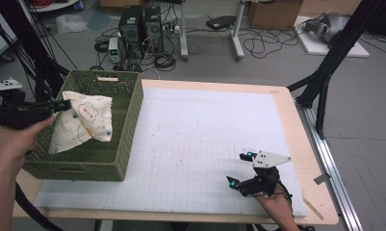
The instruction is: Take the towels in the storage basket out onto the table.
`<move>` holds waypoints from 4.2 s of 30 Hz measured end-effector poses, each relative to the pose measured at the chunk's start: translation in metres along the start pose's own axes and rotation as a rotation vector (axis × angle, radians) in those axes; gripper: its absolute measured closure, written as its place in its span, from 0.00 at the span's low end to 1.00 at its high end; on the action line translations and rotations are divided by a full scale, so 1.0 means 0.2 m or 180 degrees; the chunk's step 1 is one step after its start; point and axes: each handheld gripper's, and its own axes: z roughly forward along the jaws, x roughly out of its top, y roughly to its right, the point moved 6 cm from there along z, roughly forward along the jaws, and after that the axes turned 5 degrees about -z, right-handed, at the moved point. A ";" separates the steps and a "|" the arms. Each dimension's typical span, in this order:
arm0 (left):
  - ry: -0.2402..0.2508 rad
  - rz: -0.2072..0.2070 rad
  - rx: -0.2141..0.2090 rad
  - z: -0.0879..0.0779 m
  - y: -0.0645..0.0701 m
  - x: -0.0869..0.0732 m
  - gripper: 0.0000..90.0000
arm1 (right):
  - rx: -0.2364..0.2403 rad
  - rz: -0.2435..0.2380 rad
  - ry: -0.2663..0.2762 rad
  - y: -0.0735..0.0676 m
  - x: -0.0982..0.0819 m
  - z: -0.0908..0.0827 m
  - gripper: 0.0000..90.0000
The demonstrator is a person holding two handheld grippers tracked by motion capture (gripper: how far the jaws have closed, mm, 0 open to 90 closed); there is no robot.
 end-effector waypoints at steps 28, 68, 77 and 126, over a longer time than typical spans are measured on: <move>0.0181 0.0200 -0.0634 0.08 0.35 0.18 0.95 | -0.0011 -0.0008 0.0028 0.01 0.00 -0.01 0.08; -0.0389 0.0485 -0.1177 0.80 0.95 -0.10 0.95 | 0.0009 -0.0040 0.0059 0.00 0.02 -0.01 0.08; -0.0604 0.0514 -0.1217 1.04 1.03 -0.30 0.95 | 0.0028 -0.0060 0.0043 0.00 0.03 0.01 0.08; -0.0818 0.0597 -0.1122 1.02 0.98 -0.65 0.45 | 0.0725 -0.0284 -0.0601 0.04 -0.04 0.13 0.98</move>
